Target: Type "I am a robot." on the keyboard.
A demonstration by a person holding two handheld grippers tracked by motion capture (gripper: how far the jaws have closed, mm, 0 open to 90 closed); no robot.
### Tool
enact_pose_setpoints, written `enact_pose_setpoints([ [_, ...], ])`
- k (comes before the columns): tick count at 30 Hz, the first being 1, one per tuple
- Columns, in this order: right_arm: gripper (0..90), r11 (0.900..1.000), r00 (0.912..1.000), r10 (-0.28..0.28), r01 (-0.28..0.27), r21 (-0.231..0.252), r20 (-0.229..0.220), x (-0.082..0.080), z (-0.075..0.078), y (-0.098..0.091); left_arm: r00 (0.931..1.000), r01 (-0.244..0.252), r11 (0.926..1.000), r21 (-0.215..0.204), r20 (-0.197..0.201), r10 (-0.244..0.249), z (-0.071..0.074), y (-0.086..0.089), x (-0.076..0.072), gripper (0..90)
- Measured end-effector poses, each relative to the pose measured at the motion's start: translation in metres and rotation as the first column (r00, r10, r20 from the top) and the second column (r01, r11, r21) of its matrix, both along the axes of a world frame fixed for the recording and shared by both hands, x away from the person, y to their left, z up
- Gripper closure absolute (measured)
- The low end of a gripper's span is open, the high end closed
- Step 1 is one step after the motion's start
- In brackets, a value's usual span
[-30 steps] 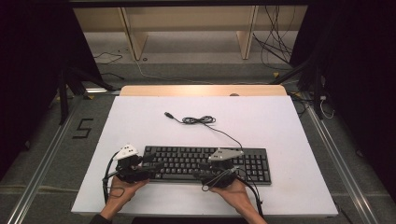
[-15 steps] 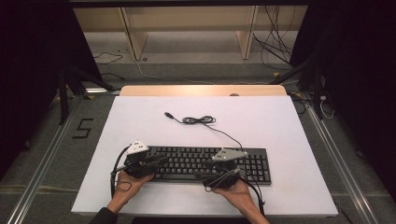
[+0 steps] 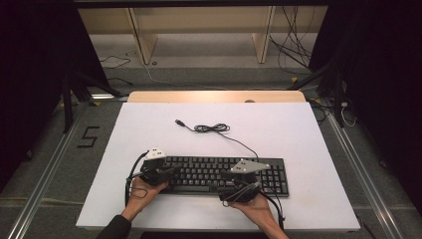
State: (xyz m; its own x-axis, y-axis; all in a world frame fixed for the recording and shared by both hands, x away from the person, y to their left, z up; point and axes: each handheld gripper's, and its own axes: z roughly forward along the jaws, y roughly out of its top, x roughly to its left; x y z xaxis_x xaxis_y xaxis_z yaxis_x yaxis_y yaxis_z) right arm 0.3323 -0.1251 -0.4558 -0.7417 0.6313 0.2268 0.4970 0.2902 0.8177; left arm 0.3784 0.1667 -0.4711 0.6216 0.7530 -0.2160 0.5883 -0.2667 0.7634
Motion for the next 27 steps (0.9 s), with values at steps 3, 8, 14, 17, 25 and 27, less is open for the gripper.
enact_pose_setpoints([
  [3,37.9,1.0,1.0,0.0,0.0,-0.002,-0.003,-0.001,0.0,0.0,1.0,0.001,1.0,0.005,-0.006,-0.001,-0.001,-0.001,0.002,88.8],
  [8,37.6,1.0,1.0,0.0,0.0,-0.001,-0.002,-0.001,0.0,0.0,0.9999,0.002,0.9998,0.018,-0.011,-0.002,-0.004,-0.003,0.005,88.9],
  [14,37.1,1.0,1.0,0.001,-0.001,0.0,-0.003,-0.001,0.0,0.0,0.9998,0.0,0.9995,0.033,-0.019,0.001,-0.006,-0.005,0.008,88.9],
  [17,36.7,1.0,1.0,0.0,0.0,0.0,-0.003,-0.002,0.0,-0.001,0.9997,-0.001,0.9992,0.04,-0.023,0.001,-0.007,-0.007,0.009,89.0],
  [25,36.0,1.0,1.0,-0.002,0.002,0.002,-0.001,-0.003,0.001,0.0,0.9995,0.009,0.9977,0.067,-0.03,-0.007,-0.009,-0.01,0.01,89.1],
  [27,36.0,1.0,1.0,-0.001,0.001,0.003,0.001,-0.003,0.001,0.0,0.9996,0.007,0.998,0.063,-0.028,-0.005,-0.01,-0.01,0.01,89.2],
])
